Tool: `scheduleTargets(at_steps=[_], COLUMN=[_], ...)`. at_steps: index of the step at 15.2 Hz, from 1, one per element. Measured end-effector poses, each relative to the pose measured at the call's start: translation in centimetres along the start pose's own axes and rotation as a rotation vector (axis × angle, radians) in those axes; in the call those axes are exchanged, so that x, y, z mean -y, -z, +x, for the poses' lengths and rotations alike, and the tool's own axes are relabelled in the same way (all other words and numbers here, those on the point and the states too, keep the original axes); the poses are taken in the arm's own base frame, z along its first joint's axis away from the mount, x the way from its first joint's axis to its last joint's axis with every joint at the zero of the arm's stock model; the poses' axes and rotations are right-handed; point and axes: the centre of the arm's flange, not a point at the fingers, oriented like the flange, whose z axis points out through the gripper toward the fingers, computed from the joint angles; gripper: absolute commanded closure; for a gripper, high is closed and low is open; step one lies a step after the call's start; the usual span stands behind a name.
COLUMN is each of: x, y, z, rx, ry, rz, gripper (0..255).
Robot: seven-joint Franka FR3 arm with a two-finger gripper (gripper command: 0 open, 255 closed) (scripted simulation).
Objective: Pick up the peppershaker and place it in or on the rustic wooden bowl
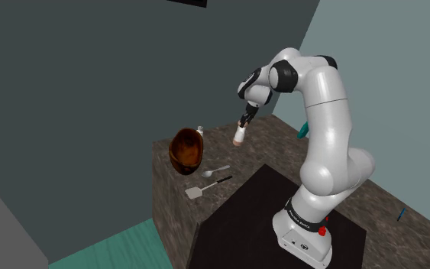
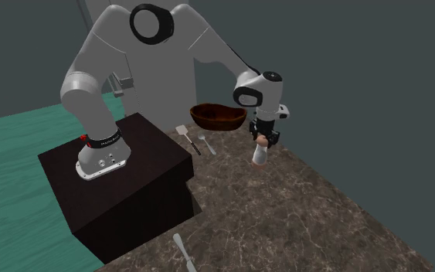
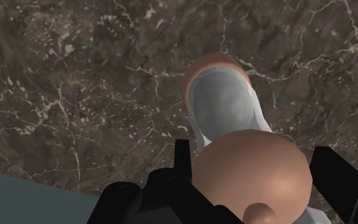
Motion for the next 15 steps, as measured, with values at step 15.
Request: scheduleTargets(at_steps=[15], x=[0.0], y=[7.7], z=[0.7], rx=[0.0], ry=[0.0], rz=[0.0], gripper=[255])
